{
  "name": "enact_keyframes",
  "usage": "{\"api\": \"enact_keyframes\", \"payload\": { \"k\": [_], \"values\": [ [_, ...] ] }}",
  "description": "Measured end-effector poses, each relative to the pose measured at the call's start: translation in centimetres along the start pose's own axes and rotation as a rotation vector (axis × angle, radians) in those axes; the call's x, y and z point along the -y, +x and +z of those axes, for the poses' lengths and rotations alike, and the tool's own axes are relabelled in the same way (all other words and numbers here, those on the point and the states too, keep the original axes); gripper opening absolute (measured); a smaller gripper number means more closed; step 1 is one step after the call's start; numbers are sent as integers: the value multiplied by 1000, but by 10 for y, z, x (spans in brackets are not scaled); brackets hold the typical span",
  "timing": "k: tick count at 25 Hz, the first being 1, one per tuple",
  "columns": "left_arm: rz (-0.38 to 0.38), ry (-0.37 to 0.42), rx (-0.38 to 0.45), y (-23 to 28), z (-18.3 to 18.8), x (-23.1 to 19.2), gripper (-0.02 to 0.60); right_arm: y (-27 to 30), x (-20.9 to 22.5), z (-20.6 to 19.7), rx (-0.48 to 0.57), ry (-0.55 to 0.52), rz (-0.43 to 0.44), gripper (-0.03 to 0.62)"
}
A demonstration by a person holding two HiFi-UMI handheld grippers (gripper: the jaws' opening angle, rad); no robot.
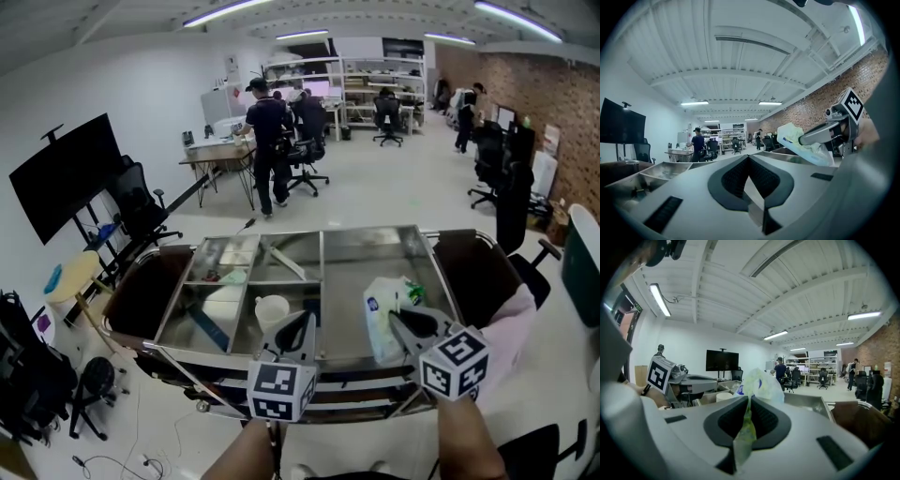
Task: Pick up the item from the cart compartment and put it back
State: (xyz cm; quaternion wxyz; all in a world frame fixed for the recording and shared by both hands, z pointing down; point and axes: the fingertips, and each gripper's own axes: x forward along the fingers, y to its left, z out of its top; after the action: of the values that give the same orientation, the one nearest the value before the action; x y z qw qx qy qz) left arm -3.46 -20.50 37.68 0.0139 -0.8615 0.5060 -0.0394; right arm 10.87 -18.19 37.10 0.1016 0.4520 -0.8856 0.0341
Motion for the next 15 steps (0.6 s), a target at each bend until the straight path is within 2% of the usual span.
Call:
{"api": "enact_keyframes", "payload": {
  "k": [15],
  "values": [
    [-18,17,-14,3,-2,1,0,3,3,-3,-2,9,-6,32]
  ]
}}
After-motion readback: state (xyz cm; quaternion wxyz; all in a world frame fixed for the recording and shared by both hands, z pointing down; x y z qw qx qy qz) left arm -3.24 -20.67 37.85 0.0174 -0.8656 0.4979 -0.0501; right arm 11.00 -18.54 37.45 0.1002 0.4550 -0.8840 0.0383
